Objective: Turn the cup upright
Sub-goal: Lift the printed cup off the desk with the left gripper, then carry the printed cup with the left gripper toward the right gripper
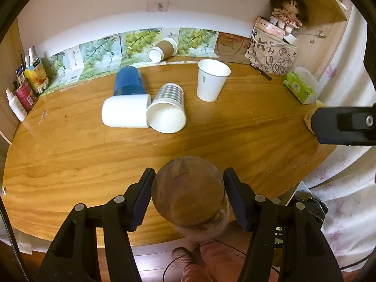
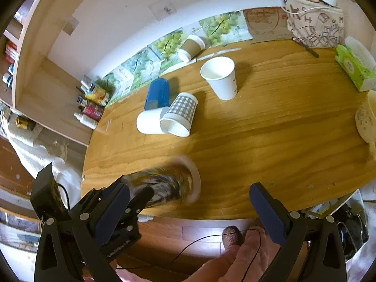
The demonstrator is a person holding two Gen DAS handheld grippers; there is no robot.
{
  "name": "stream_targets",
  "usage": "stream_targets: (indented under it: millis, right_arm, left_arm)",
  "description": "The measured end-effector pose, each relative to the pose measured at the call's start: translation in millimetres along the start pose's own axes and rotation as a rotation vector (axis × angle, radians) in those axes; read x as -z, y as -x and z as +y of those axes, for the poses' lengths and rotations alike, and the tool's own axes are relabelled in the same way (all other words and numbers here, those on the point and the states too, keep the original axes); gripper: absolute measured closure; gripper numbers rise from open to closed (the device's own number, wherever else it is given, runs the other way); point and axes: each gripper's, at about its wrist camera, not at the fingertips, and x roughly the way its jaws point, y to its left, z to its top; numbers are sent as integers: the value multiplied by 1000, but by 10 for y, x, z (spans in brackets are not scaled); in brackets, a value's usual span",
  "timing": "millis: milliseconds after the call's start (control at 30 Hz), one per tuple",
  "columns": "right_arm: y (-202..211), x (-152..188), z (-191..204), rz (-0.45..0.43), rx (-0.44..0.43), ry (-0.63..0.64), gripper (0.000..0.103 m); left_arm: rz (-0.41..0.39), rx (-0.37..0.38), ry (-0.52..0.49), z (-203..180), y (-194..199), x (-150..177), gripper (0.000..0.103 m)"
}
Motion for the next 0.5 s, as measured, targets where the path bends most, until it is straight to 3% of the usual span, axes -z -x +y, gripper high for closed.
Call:
stream_targets:
  millis: [133,500]
  right_arm:
    - [-33,-68,-81,33,-11,18,1]
    - [56,-376,-405,50,-42,55,1]
  left_arm:
    - [-20,-17,12,-127,-39,-18,40]
    - [-115,107,252,-191,-93,-275,40]
